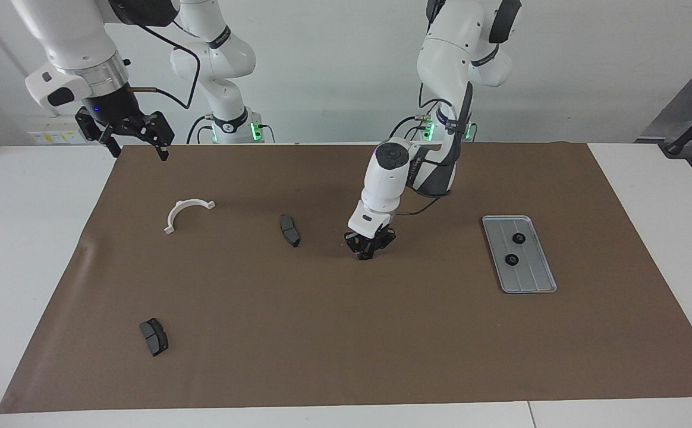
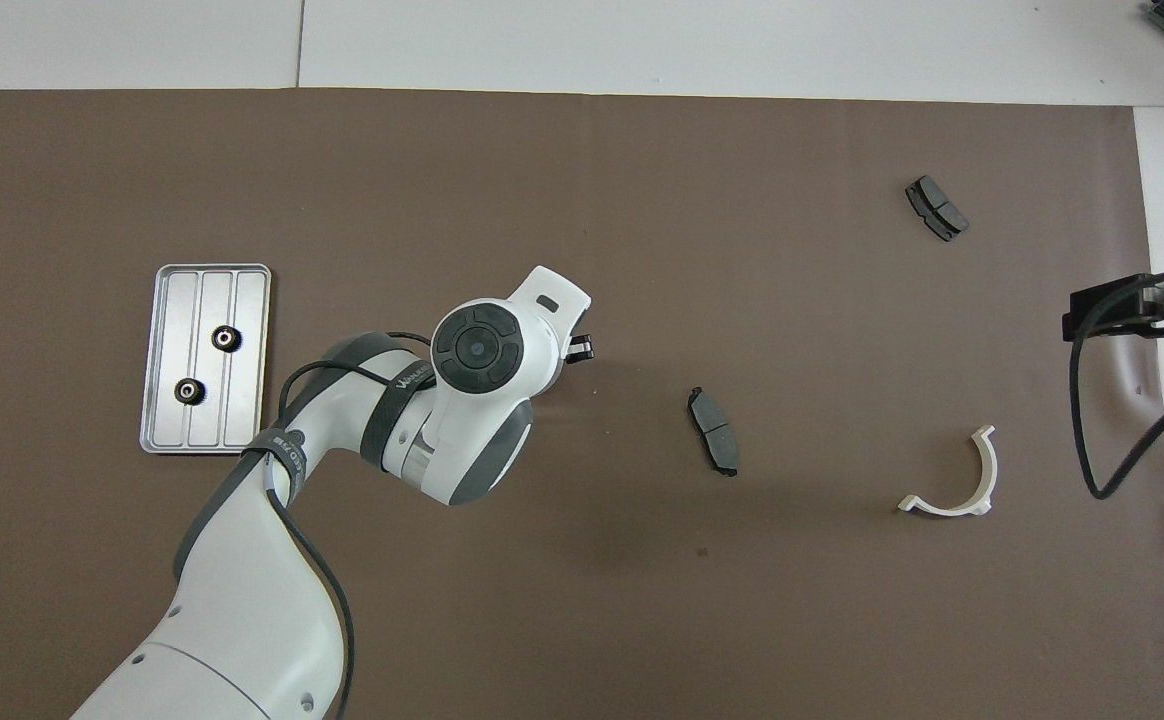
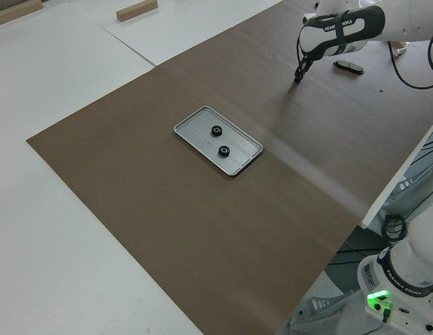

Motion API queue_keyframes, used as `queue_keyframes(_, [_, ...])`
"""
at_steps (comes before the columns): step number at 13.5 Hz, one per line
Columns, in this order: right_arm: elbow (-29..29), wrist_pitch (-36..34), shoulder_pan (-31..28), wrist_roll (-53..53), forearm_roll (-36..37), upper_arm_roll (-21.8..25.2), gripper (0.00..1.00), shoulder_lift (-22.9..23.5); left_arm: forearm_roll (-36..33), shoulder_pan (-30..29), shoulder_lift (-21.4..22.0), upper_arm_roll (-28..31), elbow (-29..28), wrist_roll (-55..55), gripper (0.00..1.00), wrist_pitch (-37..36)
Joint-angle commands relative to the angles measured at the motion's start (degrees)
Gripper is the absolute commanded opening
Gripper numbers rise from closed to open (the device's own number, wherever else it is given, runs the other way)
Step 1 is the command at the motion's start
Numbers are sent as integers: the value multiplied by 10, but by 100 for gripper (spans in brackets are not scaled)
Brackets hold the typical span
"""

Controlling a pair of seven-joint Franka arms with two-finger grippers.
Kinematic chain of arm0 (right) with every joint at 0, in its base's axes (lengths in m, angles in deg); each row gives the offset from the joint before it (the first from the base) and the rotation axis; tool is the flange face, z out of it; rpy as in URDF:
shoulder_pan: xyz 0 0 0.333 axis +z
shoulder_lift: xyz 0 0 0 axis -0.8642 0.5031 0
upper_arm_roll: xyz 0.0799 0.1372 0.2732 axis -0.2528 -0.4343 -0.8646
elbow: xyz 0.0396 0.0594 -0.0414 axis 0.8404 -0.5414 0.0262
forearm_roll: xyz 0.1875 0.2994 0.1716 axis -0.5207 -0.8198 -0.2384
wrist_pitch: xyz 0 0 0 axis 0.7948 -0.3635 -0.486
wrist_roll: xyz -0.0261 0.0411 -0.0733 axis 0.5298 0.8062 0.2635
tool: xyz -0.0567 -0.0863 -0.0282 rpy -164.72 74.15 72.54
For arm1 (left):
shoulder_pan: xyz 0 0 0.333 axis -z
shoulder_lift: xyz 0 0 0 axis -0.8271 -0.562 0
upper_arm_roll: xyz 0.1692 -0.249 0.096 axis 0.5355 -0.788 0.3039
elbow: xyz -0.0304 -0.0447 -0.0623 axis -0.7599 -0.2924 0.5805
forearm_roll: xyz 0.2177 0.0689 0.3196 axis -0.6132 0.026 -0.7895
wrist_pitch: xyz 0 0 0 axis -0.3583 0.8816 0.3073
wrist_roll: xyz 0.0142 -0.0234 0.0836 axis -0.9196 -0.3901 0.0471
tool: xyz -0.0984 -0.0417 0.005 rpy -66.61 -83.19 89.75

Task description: Pick bearing gear from pile to tray

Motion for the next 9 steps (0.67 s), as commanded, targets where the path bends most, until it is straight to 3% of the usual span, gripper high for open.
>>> queue_keyframes(1, [-10,-3,-3,13,-15,-1,100,-10,-4,7,-1,8,-6,-10,13,14])
queue_keyframes(4, [-11,-3,-1,13,-15,-1,100,-10,-4,6,0,9,1,-10,8,-5])
queue_keyframes(9, [-11,-1,6,11,-15,6,100,-10,-7,-22,0,11,67,0,7,-98])
